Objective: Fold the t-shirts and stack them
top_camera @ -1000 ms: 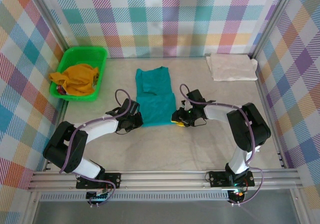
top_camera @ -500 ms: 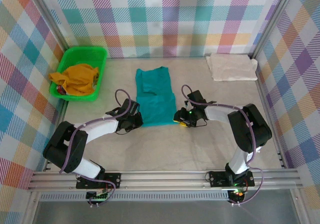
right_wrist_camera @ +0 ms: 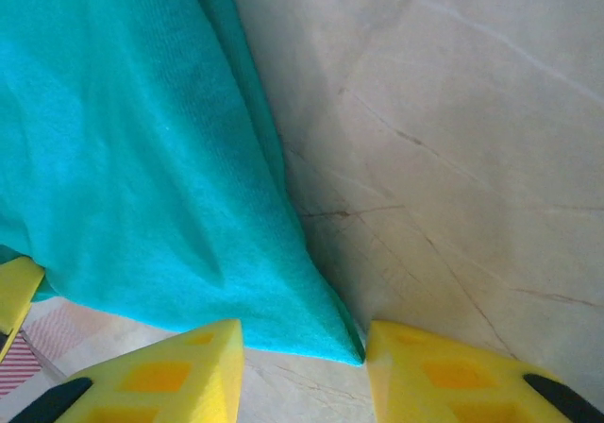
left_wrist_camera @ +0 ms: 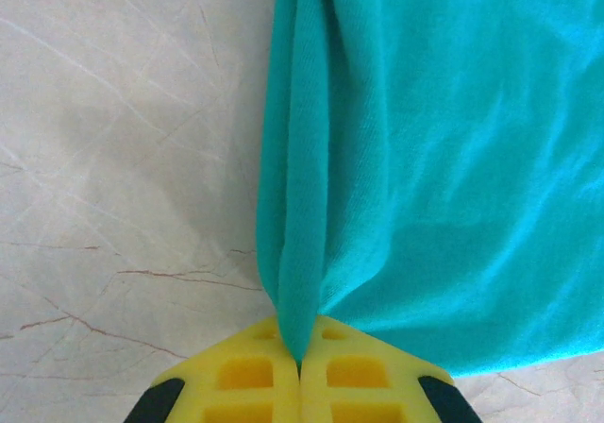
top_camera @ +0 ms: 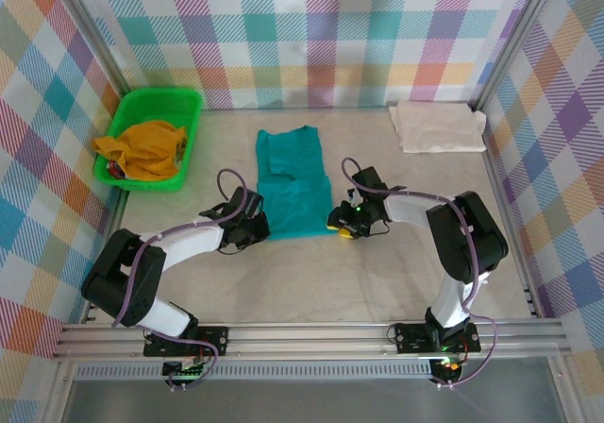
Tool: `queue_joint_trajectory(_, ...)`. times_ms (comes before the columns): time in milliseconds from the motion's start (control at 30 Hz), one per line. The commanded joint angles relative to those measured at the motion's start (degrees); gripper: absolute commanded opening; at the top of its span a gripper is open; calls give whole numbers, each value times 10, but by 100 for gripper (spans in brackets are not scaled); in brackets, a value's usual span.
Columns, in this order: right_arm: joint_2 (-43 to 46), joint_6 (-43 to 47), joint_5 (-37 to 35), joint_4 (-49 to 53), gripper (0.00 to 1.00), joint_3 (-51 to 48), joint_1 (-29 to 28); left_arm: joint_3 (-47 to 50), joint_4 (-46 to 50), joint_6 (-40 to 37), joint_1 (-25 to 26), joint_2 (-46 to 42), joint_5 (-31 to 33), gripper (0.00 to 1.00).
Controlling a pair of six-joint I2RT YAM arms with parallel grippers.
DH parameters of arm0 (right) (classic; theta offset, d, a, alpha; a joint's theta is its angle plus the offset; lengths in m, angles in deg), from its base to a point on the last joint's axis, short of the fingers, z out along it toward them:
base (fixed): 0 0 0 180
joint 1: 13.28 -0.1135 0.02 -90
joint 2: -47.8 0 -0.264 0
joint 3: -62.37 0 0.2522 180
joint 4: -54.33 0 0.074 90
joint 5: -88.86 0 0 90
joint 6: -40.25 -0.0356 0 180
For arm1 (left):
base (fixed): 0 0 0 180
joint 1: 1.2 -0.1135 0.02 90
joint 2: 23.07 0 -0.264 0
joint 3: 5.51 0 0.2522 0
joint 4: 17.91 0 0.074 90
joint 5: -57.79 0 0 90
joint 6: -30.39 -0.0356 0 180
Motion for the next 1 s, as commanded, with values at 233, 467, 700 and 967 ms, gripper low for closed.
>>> queue_joint_trajectory(233, -32, -12, 5, -54, 32, 27, -17, 13, 6, -1, -3, -8, 3, 0)
queue_joint_trajectory(467, -25, -9, 3, -49, 13, 40, -18, 12, 12, -2, -3, -18, 7, 0)
queue_joint_trajectory(700, 30, 10, 0, -39, 0, 23, -18, 14, 32, -2, -3, -57, 20, 0)
queue_joint_trajectory(967, 98, 25, 6, -35, 0, -70, -18, 62, 70, 12, -2, -118, 8, 0)
